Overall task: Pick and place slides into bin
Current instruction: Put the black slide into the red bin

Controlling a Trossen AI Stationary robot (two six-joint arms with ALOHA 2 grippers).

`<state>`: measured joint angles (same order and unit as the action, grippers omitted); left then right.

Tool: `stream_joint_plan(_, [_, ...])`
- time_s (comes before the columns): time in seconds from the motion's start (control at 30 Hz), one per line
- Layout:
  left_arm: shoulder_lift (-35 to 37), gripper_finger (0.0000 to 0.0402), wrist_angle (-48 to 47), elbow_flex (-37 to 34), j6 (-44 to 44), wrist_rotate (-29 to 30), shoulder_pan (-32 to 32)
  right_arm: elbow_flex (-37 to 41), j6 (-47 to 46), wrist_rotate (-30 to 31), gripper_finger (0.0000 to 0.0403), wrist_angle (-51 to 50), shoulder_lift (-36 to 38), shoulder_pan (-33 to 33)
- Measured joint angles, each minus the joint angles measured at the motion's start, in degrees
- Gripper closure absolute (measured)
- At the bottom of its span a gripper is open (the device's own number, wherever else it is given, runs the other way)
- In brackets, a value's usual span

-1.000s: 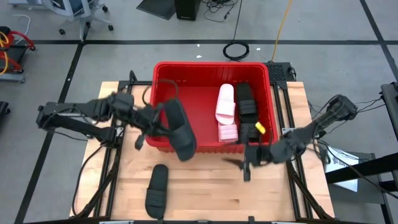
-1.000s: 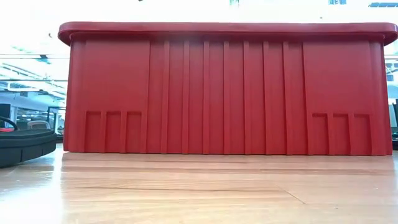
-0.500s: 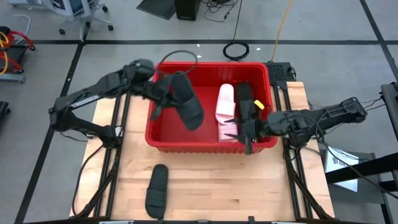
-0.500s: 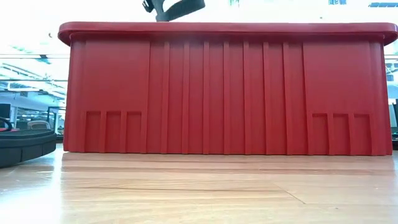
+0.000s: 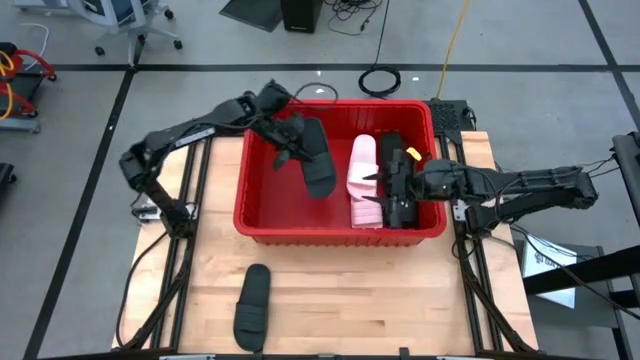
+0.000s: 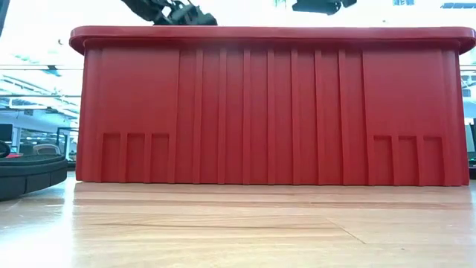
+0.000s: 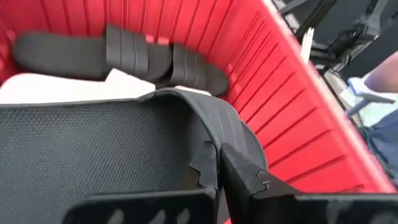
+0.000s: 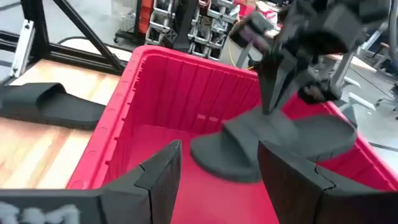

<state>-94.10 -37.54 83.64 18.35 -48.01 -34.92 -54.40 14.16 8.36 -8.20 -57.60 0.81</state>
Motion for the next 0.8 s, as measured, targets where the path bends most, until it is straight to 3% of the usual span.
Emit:
stream_joint_plan(0.2, [-6.3, 0.0396, 0.1, 0.0, 1.5, 0.0, 0.3, 0.1, 1.1, -1.5, 0.0202, -0.2, 0.5, -3.8])
stream_joint_plan(0.5, [-14.2, 0.0393, 0.3, 0.0, 2.6, -0.1, 1.7, 0.1, 2.2, -10.0, 0.0202, -0.8, 1.0, -8.9])
stream_joint_plan(0.8, [-19.1, 0.0392, 1.2, 0.0, 2.8, -1.3, 2.5, 0.1, 3.3, -10.5, 0.0202, -1.1, 1.0, -11.8])
